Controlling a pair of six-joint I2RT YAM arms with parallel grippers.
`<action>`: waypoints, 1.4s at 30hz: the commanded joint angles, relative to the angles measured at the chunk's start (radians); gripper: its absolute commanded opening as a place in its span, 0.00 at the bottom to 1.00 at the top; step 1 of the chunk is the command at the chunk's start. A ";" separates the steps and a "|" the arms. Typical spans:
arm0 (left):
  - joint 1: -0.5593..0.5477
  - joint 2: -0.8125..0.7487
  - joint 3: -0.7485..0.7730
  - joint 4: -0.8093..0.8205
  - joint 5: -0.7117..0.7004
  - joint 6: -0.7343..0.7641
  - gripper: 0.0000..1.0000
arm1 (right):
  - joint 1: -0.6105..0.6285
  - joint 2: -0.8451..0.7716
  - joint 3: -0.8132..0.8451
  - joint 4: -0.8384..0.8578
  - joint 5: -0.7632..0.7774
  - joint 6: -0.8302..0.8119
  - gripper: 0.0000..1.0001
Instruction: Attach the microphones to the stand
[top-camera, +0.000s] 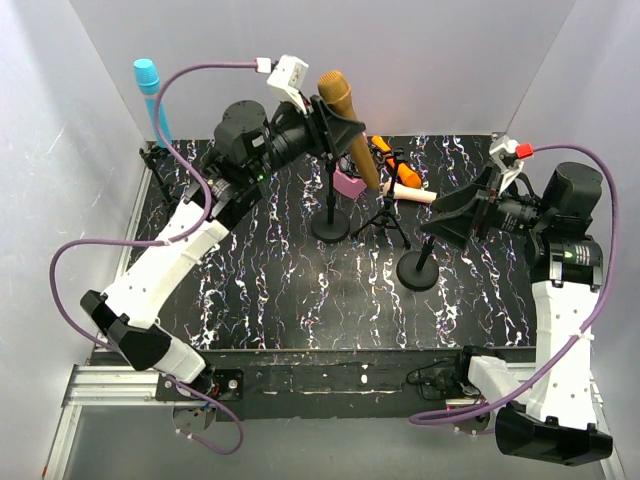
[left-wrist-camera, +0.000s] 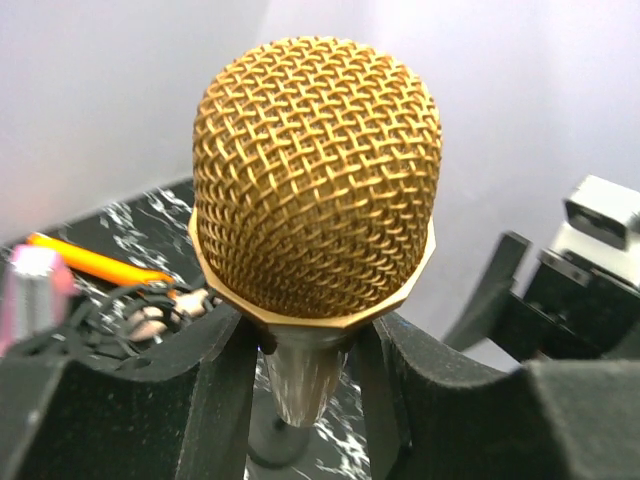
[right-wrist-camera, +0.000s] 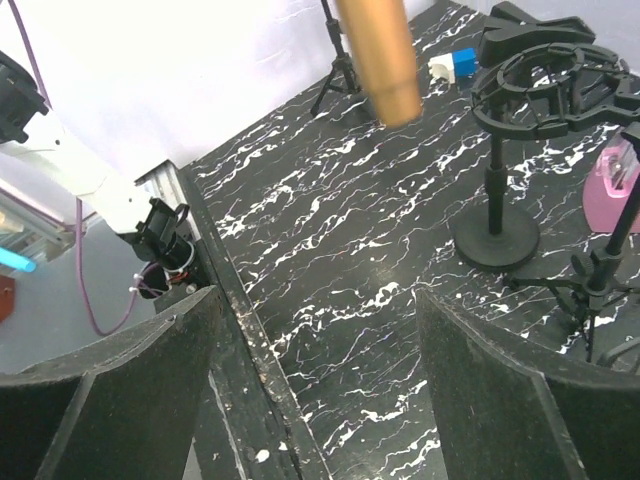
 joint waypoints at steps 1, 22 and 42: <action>0.017 0.038 0.131 -0.076 -0.120 0.189 0.00 | -0.033 -0.032 0.003 0.013 -0.002 -0.023 0.85; 0.027 0.290 0.314 -0.098 -0.186 0.364 0.00 | -0.088 -0.045 -0.057 0.058 -0.025 0.008 0.86; 0.027 0.156 -0.051 0.002 -0.141 0.269 0.64 | -0.089 0.094 0.081 -0.072 -0.017 -0.168 0.85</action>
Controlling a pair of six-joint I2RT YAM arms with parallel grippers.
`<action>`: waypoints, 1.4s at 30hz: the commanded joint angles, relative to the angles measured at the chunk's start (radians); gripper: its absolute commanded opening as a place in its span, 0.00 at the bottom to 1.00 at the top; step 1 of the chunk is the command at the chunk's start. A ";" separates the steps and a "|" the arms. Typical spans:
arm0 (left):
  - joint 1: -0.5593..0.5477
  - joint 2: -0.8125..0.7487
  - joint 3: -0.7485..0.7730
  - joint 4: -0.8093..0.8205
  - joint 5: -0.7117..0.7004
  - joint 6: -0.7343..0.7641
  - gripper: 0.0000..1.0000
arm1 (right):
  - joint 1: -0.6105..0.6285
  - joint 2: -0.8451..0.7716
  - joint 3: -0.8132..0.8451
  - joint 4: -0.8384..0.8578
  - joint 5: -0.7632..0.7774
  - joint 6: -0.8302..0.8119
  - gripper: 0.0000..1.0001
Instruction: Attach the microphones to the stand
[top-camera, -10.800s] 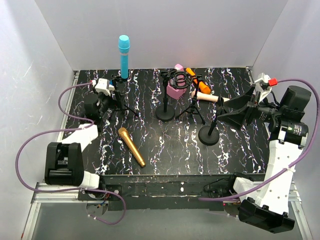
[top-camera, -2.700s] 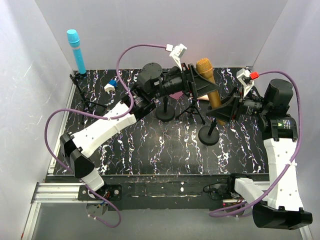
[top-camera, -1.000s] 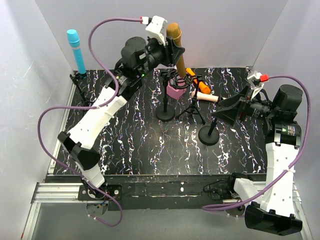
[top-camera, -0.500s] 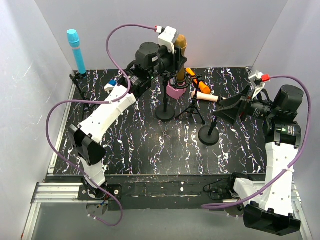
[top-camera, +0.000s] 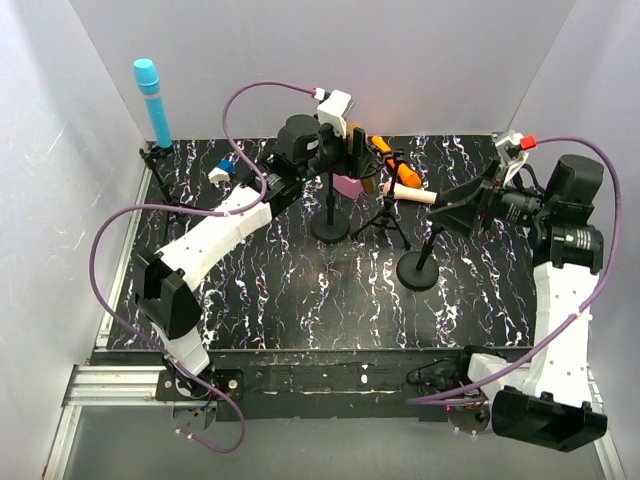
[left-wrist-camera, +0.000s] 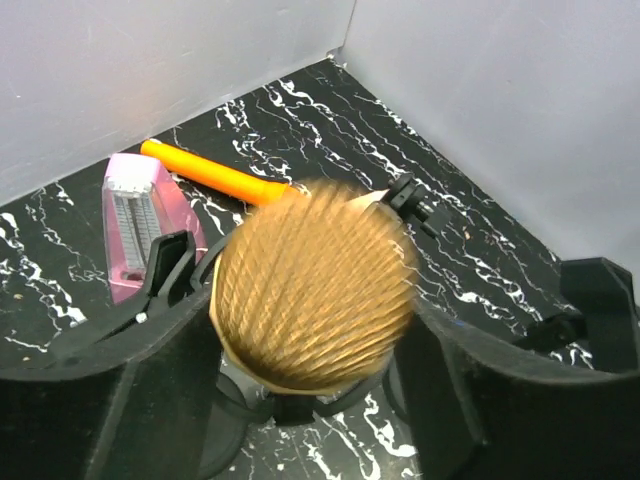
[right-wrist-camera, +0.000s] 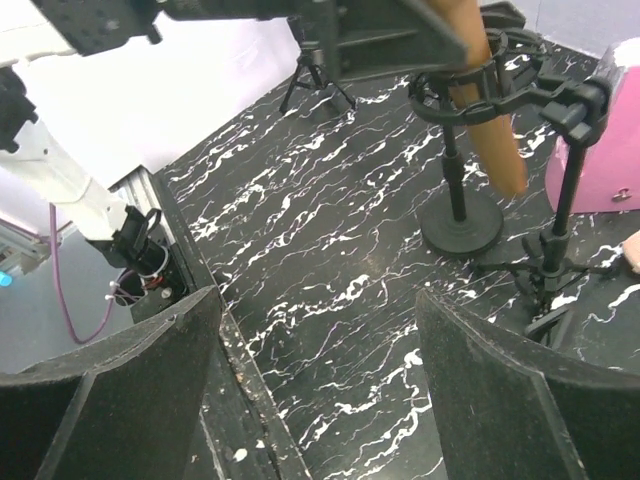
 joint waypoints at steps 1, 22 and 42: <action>0.004 -0.109 -0.012 -0.015 -0.020 -0.036 0.73 | -0.001 0.080 0.124 -0.080 0.004 -0.137 0.85; 0.015 -0.870 -0.700 -0.055 -0.163 -0.244 0.98 | 0.155 0.390 0.257 -0.056 0.133 -0.716 0.88; 0.015 -1.148 -1.032 -0.039 -0.125 -0.441 0.98 | 0.253 0.674 0.379 0.107 0.141 -0.661 0.83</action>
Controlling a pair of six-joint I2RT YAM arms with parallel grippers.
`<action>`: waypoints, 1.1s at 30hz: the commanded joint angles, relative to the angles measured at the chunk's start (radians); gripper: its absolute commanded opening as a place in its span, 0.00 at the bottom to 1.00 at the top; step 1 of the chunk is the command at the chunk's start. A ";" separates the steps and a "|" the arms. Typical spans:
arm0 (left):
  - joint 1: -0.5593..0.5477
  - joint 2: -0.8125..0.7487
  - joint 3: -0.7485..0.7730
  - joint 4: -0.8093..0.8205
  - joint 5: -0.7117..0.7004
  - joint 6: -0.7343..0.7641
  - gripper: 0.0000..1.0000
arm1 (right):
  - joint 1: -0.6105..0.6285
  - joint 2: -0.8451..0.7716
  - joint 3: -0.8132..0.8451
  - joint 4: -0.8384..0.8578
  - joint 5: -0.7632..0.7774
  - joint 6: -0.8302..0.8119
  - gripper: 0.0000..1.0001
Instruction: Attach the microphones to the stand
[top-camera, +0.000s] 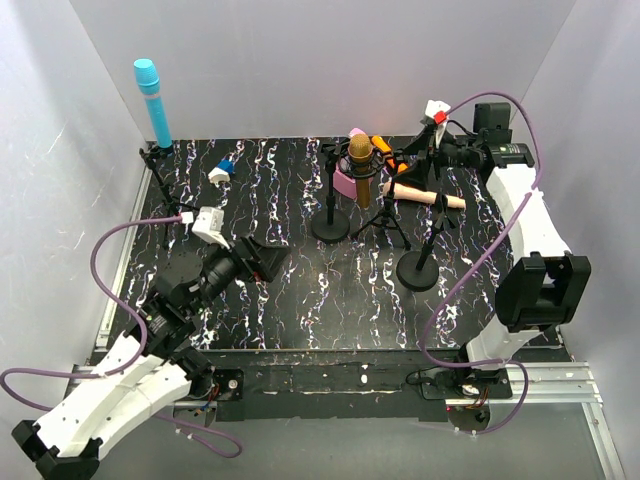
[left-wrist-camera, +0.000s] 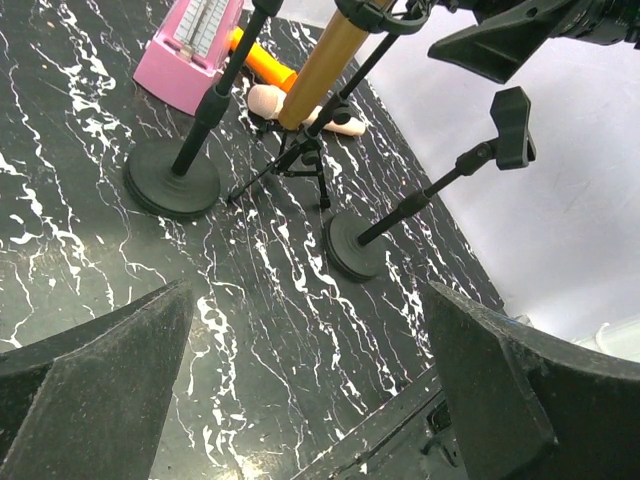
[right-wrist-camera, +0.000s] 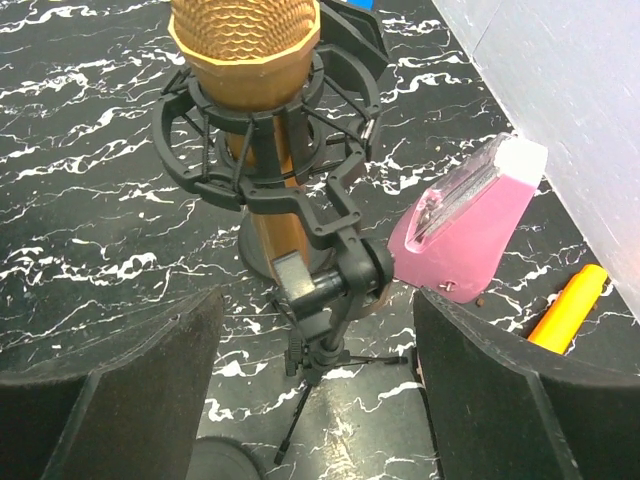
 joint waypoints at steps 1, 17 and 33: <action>0.004 0.039 0.000 0.029 0.026 -0.017 0.98 | 0.001 0.027 0.024 0.101 -0.039 0.025 0.82; 0.004 0.137 0.016 0.092 0.064 -0.042 0.98 | 0.001 0.102 -0.035 0.264 -0.200 0.057 0.52; 0.002 0.196 0.026 0.183 0.186 0.009 0.98 | 0.053 -0.039 -0.110 0.215 -0.276 0.113 0.01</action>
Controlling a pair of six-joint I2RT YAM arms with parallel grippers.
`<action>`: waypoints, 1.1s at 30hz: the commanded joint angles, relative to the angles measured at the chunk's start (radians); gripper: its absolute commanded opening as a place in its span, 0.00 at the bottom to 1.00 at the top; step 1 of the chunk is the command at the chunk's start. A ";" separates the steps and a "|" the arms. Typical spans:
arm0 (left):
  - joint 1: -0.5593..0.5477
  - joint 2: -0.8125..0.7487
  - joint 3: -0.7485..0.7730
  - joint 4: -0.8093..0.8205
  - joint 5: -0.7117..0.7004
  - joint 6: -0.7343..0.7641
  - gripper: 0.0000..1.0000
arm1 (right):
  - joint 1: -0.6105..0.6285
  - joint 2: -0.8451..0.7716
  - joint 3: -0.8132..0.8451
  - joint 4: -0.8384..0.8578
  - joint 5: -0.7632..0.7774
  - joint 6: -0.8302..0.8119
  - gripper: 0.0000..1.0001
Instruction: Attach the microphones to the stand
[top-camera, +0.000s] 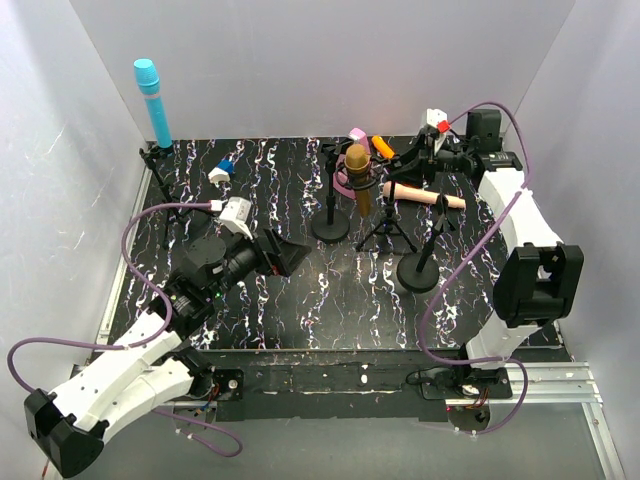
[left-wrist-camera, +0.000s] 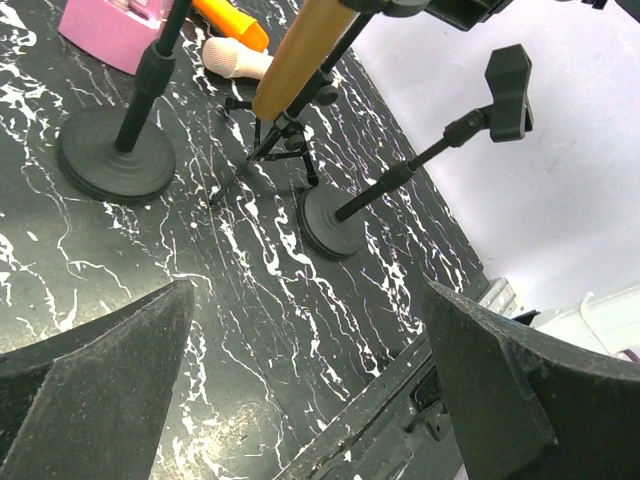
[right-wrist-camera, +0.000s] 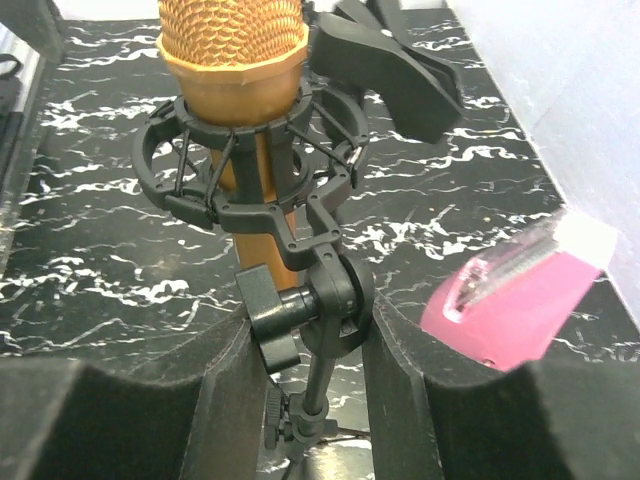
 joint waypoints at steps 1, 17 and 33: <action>0.004 0.010 0.028 0.064 0.078 0.051 0.98 | 0.063 -0.109 -0.041 0.053 -0.054 0.128 0.01; 0.002 -0.101 -0.010 0.061 0.170 0.127 0.98 | 0.329 -0.198 -0.172 0.406 0.162 0.576 0.01; 0.004 -0.109 -0.015 -0.043 0.144 0.091 0.98 | 0.388 -0.146 -0.171 0.564 0.294 0.758 0.01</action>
